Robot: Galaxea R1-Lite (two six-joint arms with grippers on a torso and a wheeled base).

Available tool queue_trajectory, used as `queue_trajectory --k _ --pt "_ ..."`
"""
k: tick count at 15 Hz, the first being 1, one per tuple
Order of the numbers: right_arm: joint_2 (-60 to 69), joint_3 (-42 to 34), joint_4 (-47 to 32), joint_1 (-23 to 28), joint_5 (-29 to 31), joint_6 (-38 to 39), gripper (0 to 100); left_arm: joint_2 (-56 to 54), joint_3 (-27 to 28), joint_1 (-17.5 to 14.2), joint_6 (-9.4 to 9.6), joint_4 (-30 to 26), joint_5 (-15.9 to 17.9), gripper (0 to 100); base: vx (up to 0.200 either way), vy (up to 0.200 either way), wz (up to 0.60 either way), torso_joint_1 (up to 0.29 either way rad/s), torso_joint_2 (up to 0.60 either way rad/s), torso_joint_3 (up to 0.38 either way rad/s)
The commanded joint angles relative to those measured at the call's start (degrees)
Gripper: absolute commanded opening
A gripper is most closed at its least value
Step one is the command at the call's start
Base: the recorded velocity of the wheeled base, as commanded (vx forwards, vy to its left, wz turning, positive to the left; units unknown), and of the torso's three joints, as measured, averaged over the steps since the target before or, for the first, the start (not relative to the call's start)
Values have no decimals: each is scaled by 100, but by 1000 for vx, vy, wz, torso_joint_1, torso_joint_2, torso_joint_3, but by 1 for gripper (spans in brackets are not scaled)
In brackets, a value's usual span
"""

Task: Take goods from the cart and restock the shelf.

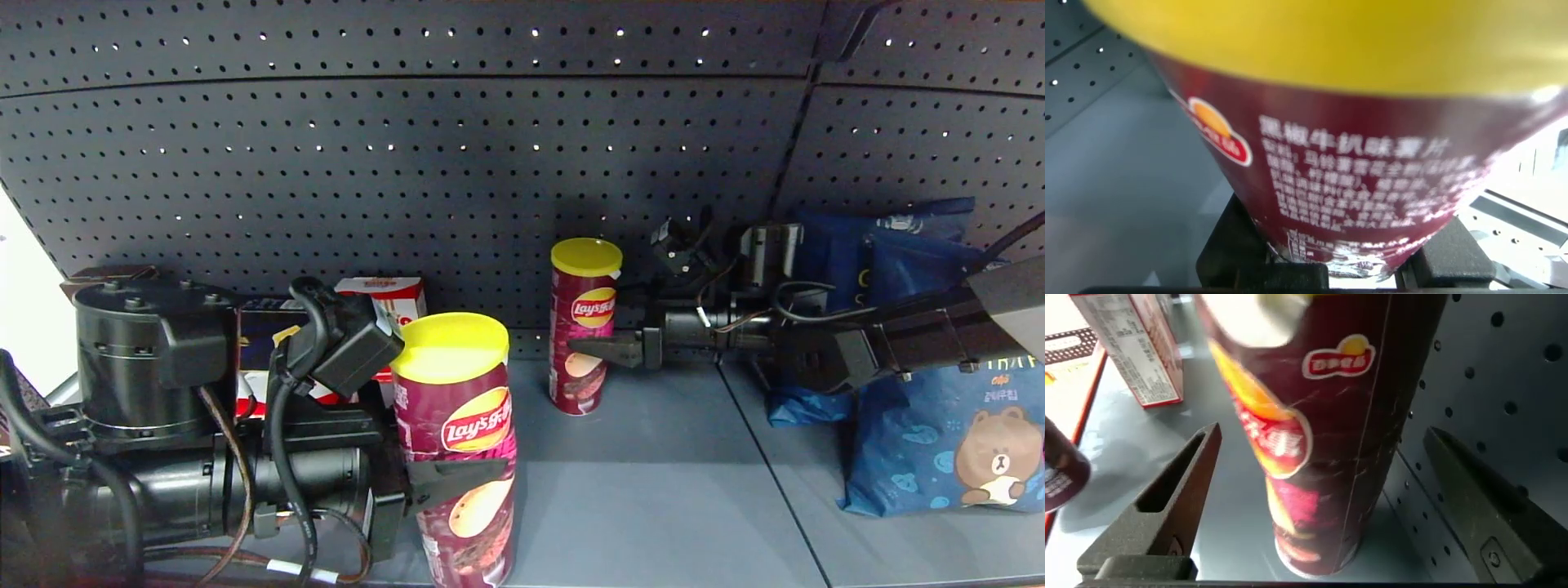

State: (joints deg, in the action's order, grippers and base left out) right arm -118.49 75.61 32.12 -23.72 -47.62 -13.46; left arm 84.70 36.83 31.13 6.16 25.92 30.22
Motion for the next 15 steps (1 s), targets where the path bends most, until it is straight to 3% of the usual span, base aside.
queue_trajectory --k 1,9,10,15 --pt "-165 130 5 -36 -2 1 100 -6 0 -2 0 1 1 0 0 0 0 0 0 0" --pt "-517 490 13 -168 51 10 100 -15 0 7 0 1 1 0 0 0 0 0 0 0" --pt "-587 490 101 -185 24 1 0 -15 0 7 0 1 1 0 0 0 0 0 0 0" --pt "-499 376 242 -212 191 19 0 -15 -53 7 0 10 1 0 0 0 0 0 0 0"
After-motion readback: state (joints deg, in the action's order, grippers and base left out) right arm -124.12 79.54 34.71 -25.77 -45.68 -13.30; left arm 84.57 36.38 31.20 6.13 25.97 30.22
